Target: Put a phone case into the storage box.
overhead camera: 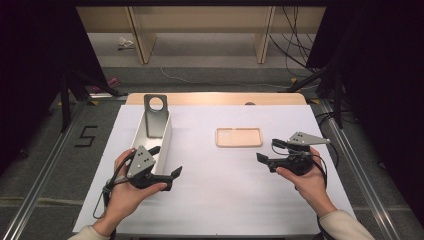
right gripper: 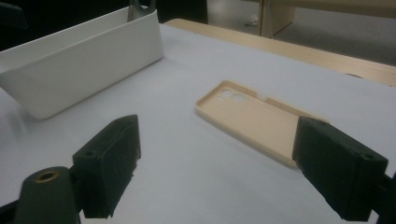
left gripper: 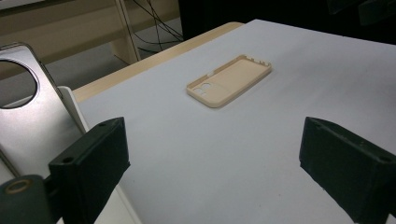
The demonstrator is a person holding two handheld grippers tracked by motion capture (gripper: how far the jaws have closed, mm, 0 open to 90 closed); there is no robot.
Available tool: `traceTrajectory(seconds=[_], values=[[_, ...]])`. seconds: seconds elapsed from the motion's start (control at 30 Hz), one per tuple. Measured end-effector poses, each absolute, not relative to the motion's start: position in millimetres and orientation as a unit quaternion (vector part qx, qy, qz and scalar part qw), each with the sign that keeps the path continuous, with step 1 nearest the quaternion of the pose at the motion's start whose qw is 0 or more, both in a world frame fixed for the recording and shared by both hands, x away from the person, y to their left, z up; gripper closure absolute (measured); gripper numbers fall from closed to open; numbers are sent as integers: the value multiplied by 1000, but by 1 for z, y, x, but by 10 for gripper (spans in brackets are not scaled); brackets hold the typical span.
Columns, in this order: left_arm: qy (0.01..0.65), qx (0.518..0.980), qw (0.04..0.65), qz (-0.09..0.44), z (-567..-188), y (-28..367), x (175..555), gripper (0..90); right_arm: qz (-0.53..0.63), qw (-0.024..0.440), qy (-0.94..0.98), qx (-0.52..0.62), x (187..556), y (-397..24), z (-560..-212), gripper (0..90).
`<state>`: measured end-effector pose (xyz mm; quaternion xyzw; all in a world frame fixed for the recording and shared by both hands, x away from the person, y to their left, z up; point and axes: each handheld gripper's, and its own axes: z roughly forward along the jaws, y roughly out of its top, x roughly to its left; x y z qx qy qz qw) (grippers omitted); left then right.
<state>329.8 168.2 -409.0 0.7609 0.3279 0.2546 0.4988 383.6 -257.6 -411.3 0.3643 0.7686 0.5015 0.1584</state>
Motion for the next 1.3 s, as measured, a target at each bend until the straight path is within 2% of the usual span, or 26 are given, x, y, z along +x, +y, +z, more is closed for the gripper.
traceTrajectory(seconds=[0.13,0.2,0.23,0.3,0.37,0.4,0.47,0.97,1.3], values=[[331,758,501,255,-409,168,330,86,494,162,770,369,391,-258,-413,173],[333,757,501,254,-410,168,330,92,487,164,771,377,398,-258,-413,267],[335,756,501,253,-410,168,330,98,485,165,771,379,401,-259,-413,334],[338,755,502,253,-411,168,330,108,459,180,780,386,406,-260,-413,578],[341,755,500,253,-411,168,330,113,432,189,789,394,415,-260,-413,745],[342,754,500,253,-412,168,331,115,414,188,797,398,421,-261,-413,815],[344,755,498,252,-412,168,330,119,389,188,805,407,433,-260,-415,900],[343,758,495,250,-414,166,330,124,274,164,840,439,505,-230,-454,900],[342,759,495,249,-414,166,330,124,236,157,851,441,512,-221,-464,900]])
